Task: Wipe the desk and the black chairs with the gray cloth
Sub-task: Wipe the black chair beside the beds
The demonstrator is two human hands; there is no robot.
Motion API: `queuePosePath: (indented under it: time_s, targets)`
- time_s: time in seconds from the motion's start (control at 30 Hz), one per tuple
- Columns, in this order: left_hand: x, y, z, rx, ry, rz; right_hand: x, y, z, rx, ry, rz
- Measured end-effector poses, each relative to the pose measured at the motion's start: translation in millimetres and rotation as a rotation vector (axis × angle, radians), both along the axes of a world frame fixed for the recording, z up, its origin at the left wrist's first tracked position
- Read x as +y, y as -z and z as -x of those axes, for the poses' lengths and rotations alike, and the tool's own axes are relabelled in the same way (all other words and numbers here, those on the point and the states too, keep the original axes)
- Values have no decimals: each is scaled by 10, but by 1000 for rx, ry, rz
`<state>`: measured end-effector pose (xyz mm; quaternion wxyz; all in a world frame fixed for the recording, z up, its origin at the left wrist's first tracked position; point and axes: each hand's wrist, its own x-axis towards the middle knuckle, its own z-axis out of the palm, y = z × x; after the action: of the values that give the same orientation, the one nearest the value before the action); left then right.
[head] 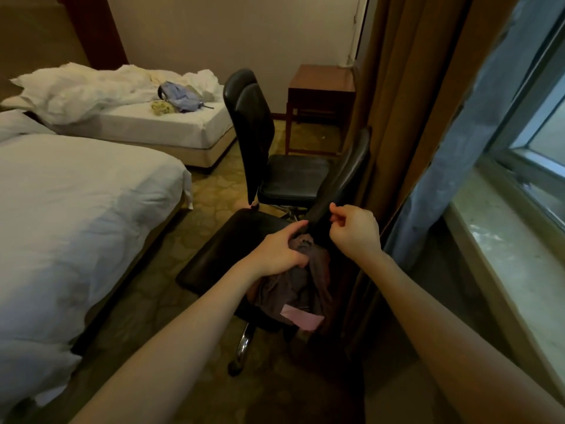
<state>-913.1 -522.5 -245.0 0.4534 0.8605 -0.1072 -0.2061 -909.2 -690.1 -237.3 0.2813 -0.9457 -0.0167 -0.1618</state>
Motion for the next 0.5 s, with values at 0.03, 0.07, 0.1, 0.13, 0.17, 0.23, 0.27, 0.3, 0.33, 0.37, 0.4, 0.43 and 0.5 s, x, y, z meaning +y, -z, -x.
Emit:
queuePosePath:
  time_s: [0.03, 0.07, 0.1, 0.13, 0.17, 0.23, 0.27, 0.3, 0.33, 0.37, 0.4, 0.43, 0.5]
  targets:
    - [96, -27, 57, 4, -22, 2, 74, -16, 47, 1, -23, 2]
    - [154, -52, 89, 6, -34, 4, 122, -35, 77, 10, -42, 5]
    - [238, -80, 135, 3, -45, 2, 201, -63, 115, 26, -68, 11]
    - [320, -107, 183, -6, -58, -3, 288, -94, 152, 44, -96, 31]
    - [390, -130, 229, -13, -75, -10, 372, -114, 177, 58, -125, 59]
    - [564, -125, 351, -22, -119, -33, 590, -109, 247, 65, -179, 128]
    - [635, -99, 410, -27, -136, -47, 689, -97, 285, 61, -197, 163]
    - [715, -71, 462, -37, -148, -65, 802, -87, 318, 55, -218, 190]
    - [797, -42, 503, -48, -152, -87, 911, -90, 341, 60, -242, 216]
    - [859, -21, 529, -53, -155, -110, 1001, -103, 353, 68, -268, 247]
    - [939, -13, 548, -62, -162, -129, 1100, -130, 355, 70, -296, 282]
    - [1002, -16, 563, -73, -170, -145, 1170, -156, 342, 66, -317, 315]
    - [1116, -28, 607, -115, -182, -193, 1256, -214, 306, 29, -316, 354]
